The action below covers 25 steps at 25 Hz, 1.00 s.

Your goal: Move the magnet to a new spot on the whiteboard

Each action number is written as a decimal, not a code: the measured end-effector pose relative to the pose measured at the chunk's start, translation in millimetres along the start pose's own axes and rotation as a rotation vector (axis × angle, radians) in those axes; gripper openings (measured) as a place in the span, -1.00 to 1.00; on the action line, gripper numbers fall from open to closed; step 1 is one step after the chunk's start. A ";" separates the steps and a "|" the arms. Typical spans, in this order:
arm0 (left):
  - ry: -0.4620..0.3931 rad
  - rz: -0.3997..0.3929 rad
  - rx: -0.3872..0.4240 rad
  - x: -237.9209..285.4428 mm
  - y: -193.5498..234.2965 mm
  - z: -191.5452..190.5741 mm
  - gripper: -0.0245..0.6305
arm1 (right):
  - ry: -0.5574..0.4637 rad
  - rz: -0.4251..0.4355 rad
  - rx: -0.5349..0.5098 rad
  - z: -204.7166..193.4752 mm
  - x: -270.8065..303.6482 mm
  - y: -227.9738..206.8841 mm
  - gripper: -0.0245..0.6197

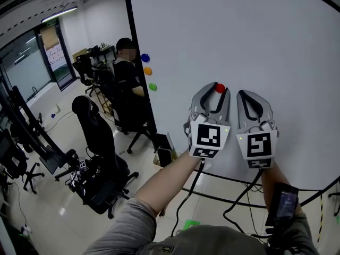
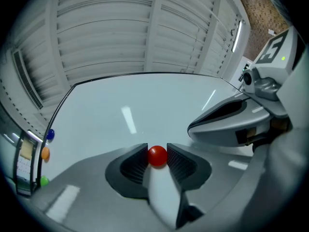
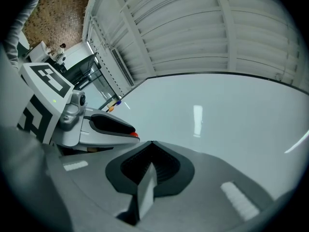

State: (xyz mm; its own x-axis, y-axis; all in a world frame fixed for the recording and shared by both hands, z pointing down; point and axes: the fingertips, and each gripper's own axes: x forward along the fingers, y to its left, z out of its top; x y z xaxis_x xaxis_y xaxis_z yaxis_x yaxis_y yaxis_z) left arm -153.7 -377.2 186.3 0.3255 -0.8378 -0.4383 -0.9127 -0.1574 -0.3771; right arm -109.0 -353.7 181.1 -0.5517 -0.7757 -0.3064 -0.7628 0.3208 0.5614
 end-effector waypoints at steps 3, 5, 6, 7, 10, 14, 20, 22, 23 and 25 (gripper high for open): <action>0.022 0.013 -0.015 -10.6 23.0 -17.2 -0.57 | -0.001 0.015 0.003 4.1 14.4 22.3 -0.90; 0.039 0.026 -0.023 -19.1 37.8 -30.3 -0.57 | -0.001 0.030 0.004 6.2 22.9 38.5 -0.90; 0.047 0.033 -0.027 -23.3 44.7 -36.7 -0.57 | 0.000 0.038 0.005 6.9 26.9 46.1 -0.90; 0.055 0.041 -0.031 -27.1 51.4 -42.8 -0.57 | 0.002 0.045 0.007 7.2 30.8 53.2 -0.90; 0.078 0.069 -0.035 -39.1 70.5 -60.8 -0.57 | 0.006 0.068 0.017 5.9 42.2 74.1 -0.90; 0.112 0.093 -0.034 -51.3 89.5 -80.2 -0.57 | 0.014 0.097 0.029 4.4 55.3 97.3 -0.90; 0.156 0.140 -0.037 -65.6 118.7 -99.2 -0.57 | 0.012 0.144 0.041 7.9 71.0 125.9 -0.90; 0.169 0.159 -0.039 -68.2 128.9 -103.4 -0.57 | 0.006 0.158 0.043 10.8 75.8 131.2 -0.90; 0.175 0.169 -0.042 -69.6 134.3 -105.3 -0.57 | 0.004 0.164 0.044 12.3 78.3 133.8 -0.90; 0.186 0.186 -0.048 -72.7 144.3 -110.5 -0.57 | 0.000 0.177 0.046 14.1 83.4 140.4 -0.90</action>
State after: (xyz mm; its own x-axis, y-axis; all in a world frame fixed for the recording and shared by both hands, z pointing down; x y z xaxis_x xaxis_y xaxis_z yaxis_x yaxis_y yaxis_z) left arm -336.4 -396.8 253.9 0.1043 -0.9355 -0.3375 -0.9647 -0.0126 -0.2632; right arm -266.9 -365.7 223.6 -0.6789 -0.7049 -0.2055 -0.6681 0.4769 0.5712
